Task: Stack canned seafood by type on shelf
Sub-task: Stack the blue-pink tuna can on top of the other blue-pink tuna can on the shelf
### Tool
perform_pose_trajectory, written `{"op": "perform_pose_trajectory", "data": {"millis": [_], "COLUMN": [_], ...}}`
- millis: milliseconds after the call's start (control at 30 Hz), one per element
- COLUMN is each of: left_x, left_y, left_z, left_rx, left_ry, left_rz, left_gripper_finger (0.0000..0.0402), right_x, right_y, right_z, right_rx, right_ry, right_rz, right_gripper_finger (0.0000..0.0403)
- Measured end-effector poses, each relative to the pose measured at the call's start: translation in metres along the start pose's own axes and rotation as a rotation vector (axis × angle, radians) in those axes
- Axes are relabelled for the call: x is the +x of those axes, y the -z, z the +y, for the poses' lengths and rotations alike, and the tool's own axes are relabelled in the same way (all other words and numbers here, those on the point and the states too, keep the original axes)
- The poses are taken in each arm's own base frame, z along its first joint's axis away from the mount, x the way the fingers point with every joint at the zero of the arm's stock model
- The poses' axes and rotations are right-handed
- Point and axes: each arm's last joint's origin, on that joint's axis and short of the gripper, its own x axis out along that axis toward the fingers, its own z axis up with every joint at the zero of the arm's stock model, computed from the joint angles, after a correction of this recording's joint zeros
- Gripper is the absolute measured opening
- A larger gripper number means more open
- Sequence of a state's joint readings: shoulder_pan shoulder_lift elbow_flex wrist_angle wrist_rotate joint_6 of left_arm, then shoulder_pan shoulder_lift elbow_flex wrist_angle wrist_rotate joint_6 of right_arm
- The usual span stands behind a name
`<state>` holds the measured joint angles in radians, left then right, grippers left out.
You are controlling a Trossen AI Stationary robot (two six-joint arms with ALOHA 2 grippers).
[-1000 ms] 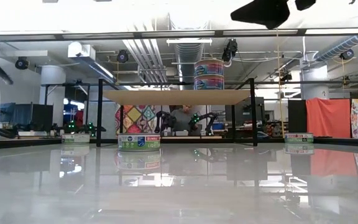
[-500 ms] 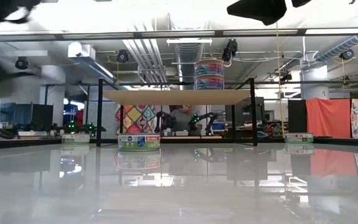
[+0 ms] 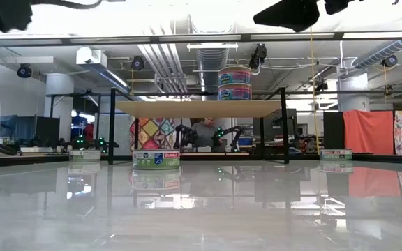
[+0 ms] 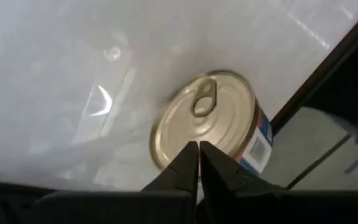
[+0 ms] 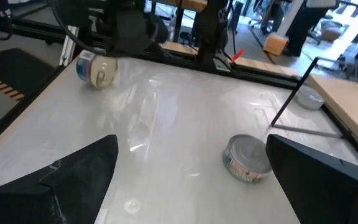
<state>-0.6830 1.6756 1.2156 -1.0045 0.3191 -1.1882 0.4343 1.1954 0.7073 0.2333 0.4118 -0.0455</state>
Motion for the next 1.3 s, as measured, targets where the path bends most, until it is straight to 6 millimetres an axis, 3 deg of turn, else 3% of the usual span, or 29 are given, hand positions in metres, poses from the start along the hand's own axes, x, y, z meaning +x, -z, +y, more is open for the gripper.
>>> {"op": "perform_pose_trajectory", "data": {"millis": [200,433,567,700,833,1033,1167,1300], "left_x": [0.002,-0.030,-0.036,-0.036,-0.033,-0.031,-0.019,0.004], "left_y": [0.032,0.066,0.076,0.076,0.073,0.067,0.063,0.058], "left_z": [-0.018,-0.048,-0.063,-0.072,-0.081,-0.097,-0.109,-0.124], "left_rx": [-0.103,-0.142,-0.113,-0.067,0.037,0.236,0.348,0.456], "left_ry": [-0.003,0.055,0.070,-0.027,-0.140,-0.263,-0.320,-0.321], "left_rz": [-0.056,-0.314,-0.373,-0.332,-0.243,-0.174,-0.084,0.024], "left_gripper_finger": [0.0000,0.0000,0.0000,0.0017,0.0067,0.0184,0.0258,0.0301], "right_x": [0.000,0.000,0.000,0.000,0.000,0.000,0.000,0.000], "right_y": [0.002,0.001,0.001,0.001,0.002,0.004,0.005,0.006], "right_z": [0.001,0.001,0.001,0.001,0.001,0.001,0.001,0.001], "right_rx": [0.006,0.022,0.026,0.021,0.017,0.007,0.003,-0.004], "right_ry": [-0.003,-0.003,-0.004,-0.005,-0.005,-0.006,-0.006,-0.006], "right_rz": [0.003,0.001,0.001,0.001,0.003,0.025,0.034,0.051], "right_gripper_finger": [0.0400,0.0400,0.0400,0.0400,0.0400,0.0400,0.0400,0.0400]}}
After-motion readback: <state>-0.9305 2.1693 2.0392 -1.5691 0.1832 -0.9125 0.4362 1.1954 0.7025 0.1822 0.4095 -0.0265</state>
